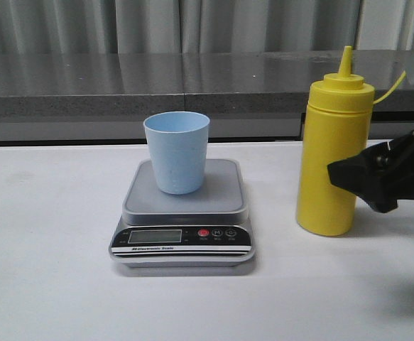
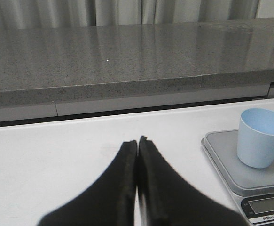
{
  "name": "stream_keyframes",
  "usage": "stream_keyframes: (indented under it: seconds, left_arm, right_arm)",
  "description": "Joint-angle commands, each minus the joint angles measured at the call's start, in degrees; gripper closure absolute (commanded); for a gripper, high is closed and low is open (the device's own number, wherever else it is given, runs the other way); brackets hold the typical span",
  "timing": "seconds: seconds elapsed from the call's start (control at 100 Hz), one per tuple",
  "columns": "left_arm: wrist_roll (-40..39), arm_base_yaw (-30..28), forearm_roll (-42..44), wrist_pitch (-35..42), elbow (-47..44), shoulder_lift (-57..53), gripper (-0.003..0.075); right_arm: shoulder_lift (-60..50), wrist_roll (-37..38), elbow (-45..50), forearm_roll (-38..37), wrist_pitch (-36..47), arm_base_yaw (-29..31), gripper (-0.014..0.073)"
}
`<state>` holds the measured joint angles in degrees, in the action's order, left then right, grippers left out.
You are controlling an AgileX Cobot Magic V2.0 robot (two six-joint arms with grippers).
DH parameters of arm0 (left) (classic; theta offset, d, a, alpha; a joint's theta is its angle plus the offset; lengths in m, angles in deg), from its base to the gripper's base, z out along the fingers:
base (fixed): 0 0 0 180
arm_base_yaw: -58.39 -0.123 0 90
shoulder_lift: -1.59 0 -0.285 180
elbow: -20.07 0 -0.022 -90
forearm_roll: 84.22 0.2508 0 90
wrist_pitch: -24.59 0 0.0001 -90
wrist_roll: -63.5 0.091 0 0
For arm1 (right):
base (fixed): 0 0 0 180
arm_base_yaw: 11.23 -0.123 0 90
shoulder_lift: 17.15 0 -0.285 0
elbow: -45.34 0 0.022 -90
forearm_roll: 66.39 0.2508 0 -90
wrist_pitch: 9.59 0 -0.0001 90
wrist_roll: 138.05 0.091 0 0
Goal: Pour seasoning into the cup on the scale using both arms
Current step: 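Close the right gripper around the yellow bottle's body, then lift the bottle and tilt its nozzle down over the cup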
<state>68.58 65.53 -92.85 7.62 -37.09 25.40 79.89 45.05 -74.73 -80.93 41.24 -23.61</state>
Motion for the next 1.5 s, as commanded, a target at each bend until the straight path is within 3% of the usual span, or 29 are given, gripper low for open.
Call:
stream_keyframes:
  seconds: [0.0, 0.3, 1.26, 1.36, 1.49]
  left_arm:
    - [0.0, -0.3, -0.1, 4.7, 1.6, 0.4, 0.0739]
    - [0.0, -0.3, -0.1, 4.7, 1.6, 0.4, 0.0739]
    - [0.0, -0.3, -0.1, 4.7, 1.6, 0.4, 0.0739]
    - [0.0, -0.3, -0.1, 4.7, 1.6, 0.4, 0.0739]
    - [0.0, -0.3, -0.1, 4.7, 1.6, 0.4, 0.0739]
  right_arm:
    - [0.1, 0.5, -1.7, -0.3, 7.0, 0.1, -0.0052]
    - [5.2, 1.5, -3.7, -0.3, 11.6, 0.1, -0.0052]
    - [11.6, 5.4, -9.4, -0.5, 13.3, 0.1, -0.0047]
    - [11.6, 5.4, -9.4, -0.5, 13.2, 0.1, 0.0024]
    - [11.6, 5.4, -9.4, -0.6, 13.2, 0.1, 0.0213]
